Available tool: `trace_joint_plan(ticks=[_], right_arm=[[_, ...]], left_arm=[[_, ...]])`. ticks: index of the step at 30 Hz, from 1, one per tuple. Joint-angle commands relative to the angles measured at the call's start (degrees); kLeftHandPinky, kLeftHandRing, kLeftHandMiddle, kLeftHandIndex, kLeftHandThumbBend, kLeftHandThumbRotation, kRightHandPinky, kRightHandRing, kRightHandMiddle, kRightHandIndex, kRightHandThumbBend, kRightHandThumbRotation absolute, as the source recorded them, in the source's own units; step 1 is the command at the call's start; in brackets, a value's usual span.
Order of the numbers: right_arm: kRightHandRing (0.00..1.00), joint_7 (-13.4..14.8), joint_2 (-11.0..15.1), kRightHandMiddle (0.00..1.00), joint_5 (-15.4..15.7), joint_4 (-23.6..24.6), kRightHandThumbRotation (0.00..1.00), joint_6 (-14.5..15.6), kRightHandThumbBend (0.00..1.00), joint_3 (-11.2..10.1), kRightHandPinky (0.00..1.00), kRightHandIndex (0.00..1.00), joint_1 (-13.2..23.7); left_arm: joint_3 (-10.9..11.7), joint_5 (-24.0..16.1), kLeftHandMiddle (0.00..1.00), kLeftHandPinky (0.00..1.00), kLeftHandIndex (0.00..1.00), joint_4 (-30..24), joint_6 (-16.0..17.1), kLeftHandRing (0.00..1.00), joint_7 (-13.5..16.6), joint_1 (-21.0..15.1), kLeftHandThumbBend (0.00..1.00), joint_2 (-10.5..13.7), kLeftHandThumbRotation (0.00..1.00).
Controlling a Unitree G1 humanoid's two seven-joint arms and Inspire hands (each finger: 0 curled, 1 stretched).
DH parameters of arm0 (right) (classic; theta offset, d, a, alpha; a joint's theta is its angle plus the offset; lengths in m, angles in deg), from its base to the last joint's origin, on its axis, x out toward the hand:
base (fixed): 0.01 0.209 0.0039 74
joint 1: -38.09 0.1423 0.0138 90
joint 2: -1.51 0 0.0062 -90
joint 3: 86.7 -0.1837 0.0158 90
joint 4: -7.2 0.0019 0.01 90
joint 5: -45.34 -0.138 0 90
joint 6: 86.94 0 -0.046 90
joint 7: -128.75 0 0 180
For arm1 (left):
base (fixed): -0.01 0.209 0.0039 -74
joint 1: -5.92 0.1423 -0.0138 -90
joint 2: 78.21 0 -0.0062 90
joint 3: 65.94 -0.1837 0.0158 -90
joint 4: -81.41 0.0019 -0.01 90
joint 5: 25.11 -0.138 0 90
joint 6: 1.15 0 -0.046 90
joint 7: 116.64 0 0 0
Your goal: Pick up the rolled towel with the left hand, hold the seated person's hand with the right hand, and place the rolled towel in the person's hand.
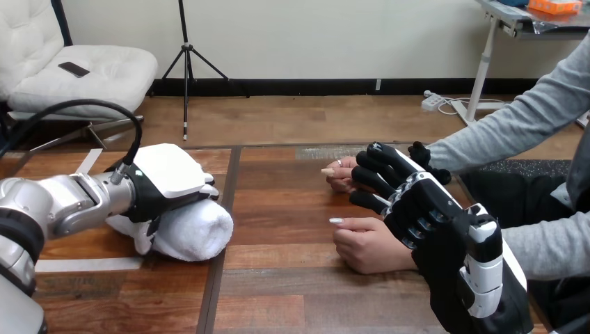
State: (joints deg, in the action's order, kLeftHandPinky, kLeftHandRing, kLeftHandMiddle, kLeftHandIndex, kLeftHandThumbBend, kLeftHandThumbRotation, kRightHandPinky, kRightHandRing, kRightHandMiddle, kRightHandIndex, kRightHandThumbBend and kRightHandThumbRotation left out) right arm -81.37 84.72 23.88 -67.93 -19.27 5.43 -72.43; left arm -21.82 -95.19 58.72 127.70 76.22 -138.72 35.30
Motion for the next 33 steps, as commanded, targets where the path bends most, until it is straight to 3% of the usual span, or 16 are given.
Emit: trace_joint_plan(ticks=[1,10,25,33], right_arm=[[0.91,-0.04,0.23,0.91,-1.01,2.52,1.0,0.16,0.79,-0.18,0.86,0.89,1.17],[0.92,-0.05,0.48,0.91,-1.39,3.1,1.0,0.59,0.8,-0.29,0.87,0.88,0.79],[0.92,-0.28,0.3,0.91,-1.63,3.16,1.0,0.25,0.79,-0.49,0.88,0.88,0.73],[0.91,-0.64,0.31,0.91,-2.0,3.02,1.0,0.31,0.78,-0.48,0.88,0.88,0.8]], left_arm=[[-0.19,0.91,0.9,0.81,0.85,0.75,-0.97,0.9,0.99,-4.43,1.0,-0.6,0.03],[0.33,2.15,0.86,0.78,0.81,1.46,-0.69,0.86,0.31,-4.21,1.0,-0.87,0.0],[0.73,5.35,0.82,0.72,0.79,2.75,-1.41,0.79,-3.73,-4.62,1.0,-1.49,0.0],[3.66,11.1,0.8,0.66,0.78,3.98,-2.08,0.75,-9.25,-4.11,1.0,-2.21,0.0]])
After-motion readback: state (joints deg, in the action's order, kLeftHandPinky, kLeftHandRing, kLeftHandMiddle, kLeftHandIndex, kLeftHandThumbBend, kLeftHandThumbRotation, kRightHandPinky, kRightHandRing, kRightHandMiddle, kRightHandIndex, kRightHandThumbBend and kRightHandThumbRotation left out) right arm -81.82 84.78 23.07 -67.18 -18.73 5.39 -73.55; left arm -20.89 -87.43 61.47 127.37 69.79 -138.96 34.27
